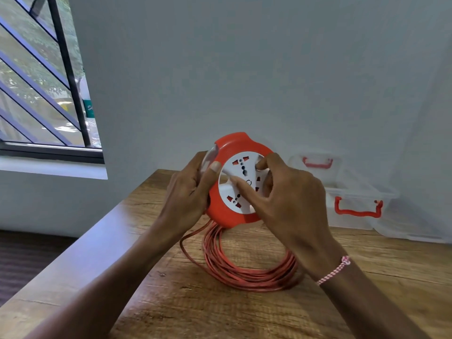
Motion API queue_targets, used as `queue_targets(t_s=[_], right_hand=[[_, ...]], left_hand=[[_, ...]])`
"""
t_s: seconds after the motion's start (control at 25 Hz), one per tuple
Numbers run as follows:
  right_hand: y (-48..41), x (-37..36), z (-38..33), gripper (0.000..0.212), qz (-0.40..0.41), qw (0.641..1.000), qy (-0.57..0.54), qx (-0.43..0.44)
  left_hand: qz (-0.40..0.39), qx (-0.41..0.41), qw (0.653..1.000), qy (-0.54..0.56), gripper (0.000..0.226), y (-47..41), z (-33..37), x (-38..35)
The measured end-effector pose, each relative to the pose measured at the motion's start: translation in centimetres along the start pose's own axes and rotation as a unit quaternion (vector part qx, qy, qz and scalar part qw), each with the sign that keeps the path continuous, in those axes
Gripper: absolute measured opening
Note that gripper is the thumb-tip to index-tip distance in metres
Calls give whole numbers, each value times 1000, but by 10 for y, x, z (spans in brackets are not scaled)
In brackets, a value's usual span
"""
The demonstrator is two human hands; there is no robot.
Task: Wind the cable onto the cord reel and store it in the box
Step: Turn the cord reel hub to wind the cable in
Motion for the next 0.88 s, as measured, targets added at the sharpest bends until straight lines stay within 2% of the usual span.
queue_targets(t_s=[0.08,0.16,0.24,0.44,0.56,0.64,0.72,0.8,0.88], right_hand=[[3,4,8,49,-14,991,62,116],[5,5,14,50,-65,973,110,193],[4,5,15,55,-82,961,146,220],[4,5,16,81,-86,936,217,263],[5,3,15,67,-70,946,174,263],[4,2,13,57,-61,962,133,232],[3,-1,9,58,-46,980,104,165],[3,-7,4,63,-43,998,24,29],[0,-13,5,61,-40,991,-69,-108]], left_hand=[[3,0,1000,9,38,-1,0,1],[5,5,1000,10,46,-2,-1,2],[1,9,1000,3,56,-2,-1,3],[-5,5,1000,18,32,-1,3,4],[-5,5,1000,-1,35,0,3,2],[6,6,1000,-5,45,1,1,0],[18,2,1000,-19,58,2,1,-1],[23,-4,999,-29,64,4,1,-4],[24,-4,999,-21,65,5,2,-7]])
Point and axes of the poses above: each hand's wrist, its own y-axis away from the middle knuckle, its own x-axis out of the back of the hand, z = x × y, the point moved 2 cm from there along -y, towards the middle knuckle, and after that the axes turned 3 degrees about z, right-handed, at the moved point
